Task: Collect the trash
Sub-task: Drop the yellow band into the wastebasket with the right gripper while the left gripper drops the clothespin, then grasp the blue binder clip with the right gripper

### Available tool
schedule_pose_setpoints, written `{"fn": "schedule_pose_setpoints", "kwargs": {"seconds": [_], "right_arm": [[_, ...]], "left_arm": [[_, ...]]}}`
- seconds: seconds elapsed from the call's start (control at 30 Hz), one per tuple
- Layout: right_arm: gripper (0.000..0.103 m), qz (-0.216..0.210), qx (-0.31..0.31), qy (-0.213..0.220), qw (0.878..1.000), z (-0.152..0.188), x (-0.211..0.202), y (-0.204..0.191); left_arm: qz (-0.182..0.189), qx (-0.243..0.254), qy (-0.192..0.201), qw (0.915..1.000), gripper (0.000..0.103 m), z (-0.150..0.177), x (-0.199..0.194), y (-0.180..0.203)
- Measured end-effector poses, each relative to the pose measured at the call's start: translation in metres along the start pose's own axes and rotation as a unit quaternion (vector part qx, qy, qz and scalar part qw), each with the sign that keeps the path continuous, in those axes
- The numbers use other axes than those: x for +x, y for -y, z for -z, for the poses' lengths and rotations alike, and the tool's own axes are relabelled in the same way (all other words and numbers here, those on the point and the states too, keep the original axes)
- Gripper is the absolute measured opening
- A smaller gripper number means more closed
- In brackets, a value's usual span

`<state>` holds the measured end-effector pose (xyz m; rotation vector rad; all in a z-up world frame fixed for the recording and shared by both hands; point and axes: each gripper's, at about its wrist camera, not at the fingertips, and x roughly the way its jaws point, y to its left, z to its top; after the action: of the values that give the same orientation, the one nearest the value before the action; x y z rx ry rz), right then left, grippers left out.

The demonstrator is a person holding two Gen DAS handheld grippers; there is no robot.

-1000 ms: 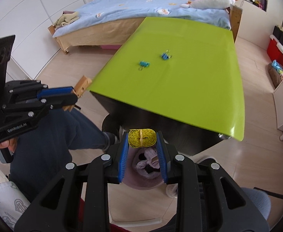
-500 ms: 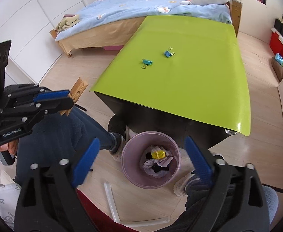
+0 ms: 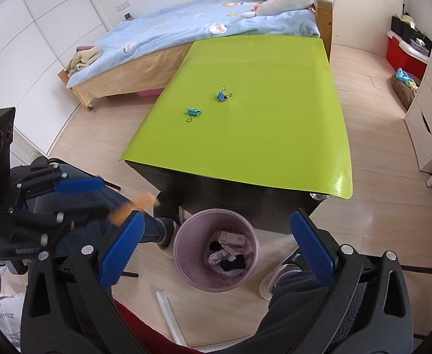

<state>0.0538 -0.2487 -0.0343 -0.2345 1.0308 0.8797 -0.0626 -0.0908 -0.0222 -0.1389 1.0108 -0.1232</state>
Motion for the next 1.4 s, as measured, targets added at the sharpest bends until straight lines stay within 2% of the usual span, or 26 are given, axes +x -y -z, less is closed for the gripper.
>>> {"fn": "schedule_pose_setpoints", "kwargs": {"seconds": [0.1,0.27,0.77,1.07,1.4], "right_arm": [[0.099,-0.001,0.003,0.002,1.0,0.002,-0.001,0.0],[0.1,-0.005,0.006,0.003,1.0,0.005,-0.001,0.001],[0.1,-0.012,-0.002,0.002,1.0,-0.007,0.009,-0.003],[0.1,-0.012,-0.029,0.002,0.999,-0.061,0.034,-0.009],[0.1,-0.009,-0.066,-0.024,0.997,-0.144,0.092,-0.011]], "left_arm": [[-0.001,-0.008,0.001,1.0,0.089,0.0,0.002,-0.001],[-0.02,-0.024,0.005,0.9995,0.095,0.0,0.002,-0.008],[-0.034,-0.074,0.014,0.9966,0.095,-0.005,-0.001,-0.035],[-0.044,-0.092,0.028,0.9944,0.095,-0.027,-0.001,-0.061],[-0.066,-0.102,0.027,0.9923,0.095,-0.055,0.01,-0.094]]}}
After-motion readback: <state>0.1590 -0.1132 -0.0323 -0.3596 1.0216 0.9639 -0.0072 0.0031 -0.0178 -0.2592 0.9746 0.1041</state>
